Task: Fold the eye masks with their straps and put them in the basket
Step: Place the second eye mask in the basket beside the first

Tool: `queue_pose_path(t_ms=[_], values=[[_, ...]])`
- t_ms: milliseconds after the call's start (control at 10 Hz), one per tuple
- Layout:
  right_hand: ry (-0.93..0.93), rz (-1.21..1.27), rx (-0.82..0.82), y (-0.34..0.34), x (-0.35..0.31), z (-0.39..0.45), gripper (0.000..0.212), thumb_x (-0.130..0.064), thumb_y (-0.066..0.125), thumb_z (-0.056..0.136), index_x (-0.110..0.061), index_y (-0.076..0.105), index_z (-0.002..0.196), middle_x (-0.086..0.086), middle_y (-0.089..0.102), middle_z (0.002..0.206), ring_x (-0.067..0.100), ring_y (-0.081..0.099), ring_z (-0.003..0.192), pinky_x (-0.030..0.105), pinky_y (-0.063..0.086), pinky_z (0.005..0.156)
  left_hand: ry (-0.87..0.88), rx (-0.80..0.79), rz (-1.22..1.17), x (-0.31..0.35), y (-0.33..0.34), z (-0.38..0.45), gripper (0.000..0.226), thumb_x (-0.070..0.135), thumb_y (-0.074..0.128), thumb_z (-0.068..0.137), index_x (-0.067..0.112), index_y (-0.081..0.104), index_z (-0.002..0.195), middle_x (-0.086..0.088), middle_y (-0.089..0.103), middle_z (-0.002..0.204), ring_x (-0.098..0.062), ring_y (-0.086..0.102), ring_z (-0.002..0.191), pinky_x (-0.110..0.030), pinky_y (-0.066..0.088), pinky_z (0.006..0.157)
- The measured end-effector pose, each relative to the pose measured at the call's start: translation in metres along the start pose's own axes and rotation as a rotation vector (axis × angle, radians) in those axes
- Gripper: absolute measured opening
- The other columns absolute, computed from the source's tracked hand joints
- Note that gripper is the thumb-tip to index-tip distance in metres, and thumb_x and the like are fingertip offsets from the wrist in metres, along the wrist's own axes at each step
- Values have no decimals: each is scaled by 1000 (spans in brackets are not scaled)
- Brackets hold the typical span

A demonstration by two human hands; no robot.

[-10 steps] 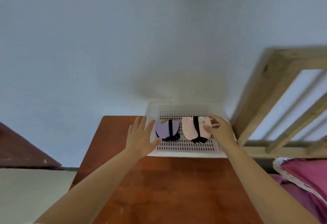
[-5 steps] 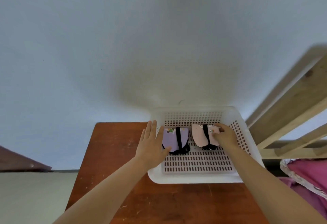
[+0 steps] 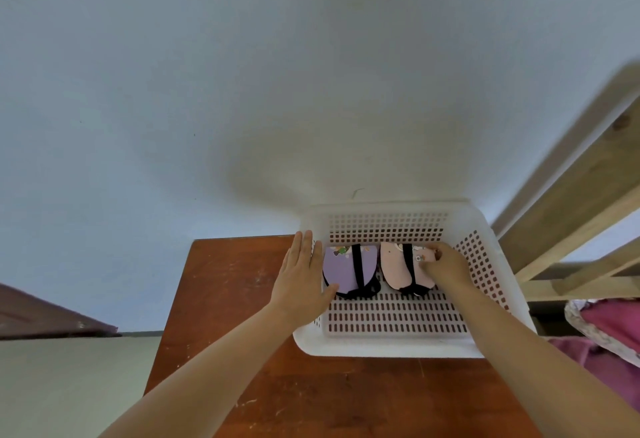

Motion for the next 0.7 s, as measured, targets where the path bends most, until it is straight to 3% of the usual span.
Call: queue_pose_path(t_ms=[300,500,600,700], values=[[-89,-170,-34,13,-12,7,35,-12,48,88,2,47,120,25,55,126,36,53,112,38,44,92,-5,0,-17,1,-4,-3,75,45,30,93,7,-15,139,-13,-23,152,-26,-24,140,-35,-10,116],[-157,-278,-4,-9,-39,-8,47,-24,48,90,-5,38,132,24,42,137,38,38,126,46,35,106,-18,11,-43,0,-5,-4,75,44,30,93,6,-16,139,-12,-23,152,-25,-24,140,-33,-10,116],[-347,-104,32,-41,-90,-35,37,-18,50,90,-5,48,124,17,47,136,29,44,124,41,33,107,-18,9,-59,-1,-5,-4,75,44,31,93,6,-16,139,-12,-23,152,-24,-23,140,-34,-10,117],[-531,272,114,-103,-154,-76,28,-6,54,86,-2,56,114,11,57,121,6,56,98,25,46,96,-22,25,-80,-2,-5,-2,76,43,32,93,6,-15,139,-12,-23,153,-24,-23,140,-34,-9,117]])
Point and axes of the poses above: each hand's wrist, its own z-axis towards the middle knuckle, its own y-axis out of the palm, x = y × z, the point moved 9 cm from there along z, towards the middle knuckle
